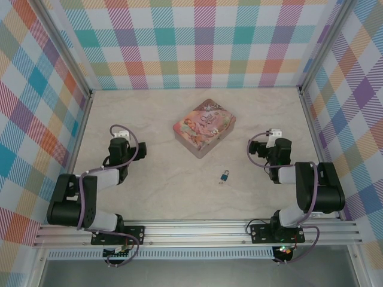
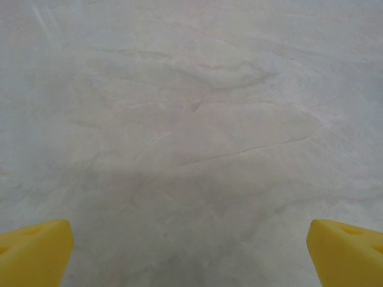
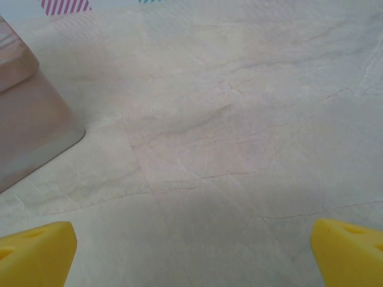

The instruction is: Unlock a padlock with a key

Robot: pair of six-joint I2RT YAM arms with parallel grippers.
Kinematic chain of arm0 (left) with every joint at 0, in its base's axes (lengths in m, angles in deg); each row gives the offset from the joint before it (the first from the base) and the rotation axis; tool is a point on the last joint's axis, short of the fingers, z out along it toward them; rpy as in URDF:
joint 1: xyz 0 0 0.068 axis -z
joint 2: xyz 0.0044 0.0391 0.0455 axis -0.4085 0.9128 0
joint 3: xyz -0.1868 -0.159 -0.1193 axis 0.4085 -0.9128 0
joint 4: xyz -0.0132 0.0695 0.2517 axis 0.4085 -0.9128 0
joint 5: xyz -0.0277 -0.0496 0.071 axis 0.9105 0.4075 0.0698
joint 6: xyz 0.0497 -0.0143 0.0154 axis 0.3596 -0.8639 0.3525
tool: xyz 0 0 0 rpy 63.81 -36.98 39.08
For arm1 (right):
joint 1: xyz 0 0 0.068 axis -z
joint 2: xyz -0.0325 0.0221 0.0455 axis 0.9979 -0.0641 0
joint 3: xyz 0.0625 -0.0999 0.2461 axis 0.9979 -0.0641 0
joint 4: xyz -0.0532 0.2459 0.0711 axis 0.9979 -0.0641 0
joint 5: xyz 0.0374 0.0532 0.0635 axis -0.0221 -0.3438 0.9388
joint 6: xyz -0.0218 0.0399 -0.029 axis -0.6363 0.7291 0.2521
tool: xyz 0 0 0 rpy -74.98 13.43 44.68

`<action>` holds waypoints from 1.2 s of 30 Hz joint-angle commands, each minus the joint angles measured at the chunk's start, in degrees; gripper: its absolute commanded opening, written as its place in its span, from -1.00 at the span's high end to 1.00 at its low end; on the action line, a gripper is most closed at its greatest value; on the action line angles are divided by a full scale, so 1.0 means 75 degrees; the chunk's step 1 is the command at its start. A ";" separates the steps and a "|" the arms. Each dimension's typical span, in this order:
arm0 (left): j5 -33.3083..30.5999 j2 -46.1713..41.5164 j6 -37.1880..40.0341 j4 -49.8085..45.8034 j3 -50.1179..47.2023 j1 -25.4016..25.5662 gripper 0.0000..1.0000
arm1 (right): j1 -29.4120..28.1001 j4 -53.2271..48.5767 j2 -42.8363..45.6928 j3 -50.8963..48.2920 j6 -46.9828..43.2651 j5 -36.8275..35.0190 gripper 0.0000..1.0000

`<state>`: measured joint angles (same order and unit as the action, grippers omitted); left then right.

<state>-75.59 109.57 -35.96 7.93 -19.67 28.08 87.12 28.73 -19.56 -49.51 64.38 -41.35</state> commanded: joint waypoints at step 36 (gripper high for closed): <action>0.0507 0.0962 0.0262 0.2352 -0.0278 -0.0125 -1.00 | -0.0043 0.0157 0.0034 0.0240 -0.0202 0.0216 -0.99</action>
